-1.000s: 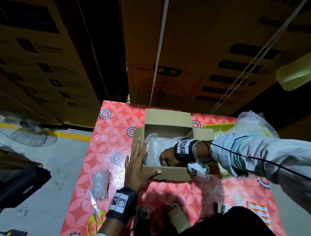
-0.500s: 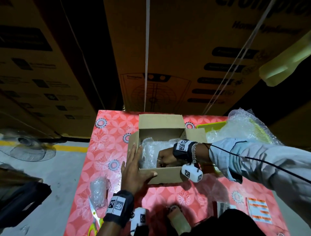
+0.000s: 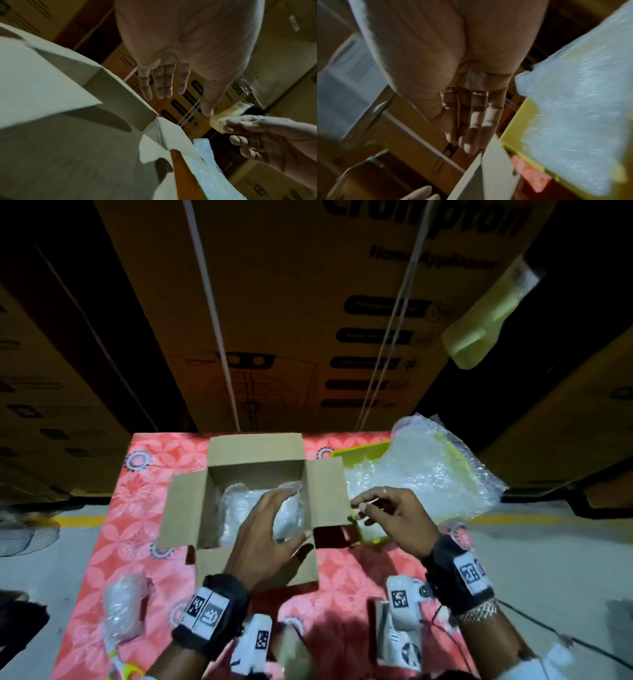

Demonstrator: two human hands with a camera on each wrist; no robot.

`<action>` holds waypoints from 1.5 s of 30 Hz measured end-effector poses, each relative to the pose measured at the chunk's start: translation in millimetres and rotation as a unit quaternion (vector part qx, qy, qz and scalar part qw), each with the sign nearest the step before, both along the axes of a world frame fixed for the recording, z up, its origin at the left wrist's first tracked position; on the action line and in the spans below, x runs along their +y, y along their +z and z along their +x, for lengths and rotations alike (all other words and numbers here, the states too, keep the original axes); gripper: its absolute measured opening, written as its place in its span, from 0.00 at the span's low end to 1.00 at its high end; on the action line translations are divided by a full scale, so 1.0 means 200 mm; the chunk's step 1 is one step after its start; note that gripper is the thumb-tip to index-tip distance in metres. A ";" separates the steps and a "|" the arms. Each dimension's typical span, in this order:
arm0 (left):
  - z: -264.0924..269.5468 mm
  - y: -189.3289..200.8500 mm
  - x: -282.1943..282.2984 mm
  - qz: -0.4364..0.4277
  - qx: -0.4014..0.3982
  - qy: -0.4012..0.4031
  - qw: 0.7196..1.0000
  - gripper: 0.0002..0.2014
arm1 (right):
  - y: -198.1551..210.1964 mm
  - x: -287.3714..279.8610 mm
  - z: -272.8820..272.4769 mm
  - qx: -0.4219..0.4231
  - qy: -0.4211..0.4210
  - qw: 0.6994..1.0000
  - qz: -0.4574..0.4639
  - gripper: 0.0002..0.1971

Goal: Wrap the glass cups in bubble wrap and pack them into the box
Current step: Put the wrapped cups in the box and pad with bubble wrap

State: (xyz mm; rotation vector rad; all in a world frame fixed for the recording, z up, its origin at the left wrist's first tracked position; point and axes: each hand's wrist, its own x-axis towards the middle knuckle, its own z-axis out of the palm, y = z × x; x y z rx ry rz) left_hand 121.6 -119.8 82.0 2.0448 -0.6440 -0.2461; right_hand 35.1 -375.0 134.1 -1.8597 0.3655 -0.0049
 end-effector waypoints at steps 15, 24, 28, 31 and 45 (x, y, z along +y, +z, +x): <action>-0.19 -0.01 -0.59 0.101 -0.014 -0.017 0.995 0.28 | -0.37 -0.50 0.06 0.125 -0.096 0.933 -0.323 0.20; -0.26 0.01 -0.59 0.101 0.010 0.044 0.994 0.24 | -0.43 -0.46 0.27 0.215 -0.005 0.887 -0.409 0.08; -0.27 0.00 -0.60 0.074 0.032 0.061 0.995 0.23 | -0.45 -0.50 0.27 0.202 -0.040 0.910 -0.360 0.07; -0.28 -0.03 -0.61 0.064 0.052 0.064 0.995 0.24 | -0.45 -0.50 0.27 0.234 -0.012 0.899 -0.370 0.21; -0.24 -0.01 -0.68 0.038 0.055 0.055 0.996 0.19 | -0.41 -0.55 0.19 0.040 -0.120 0.978 -0.165 0.08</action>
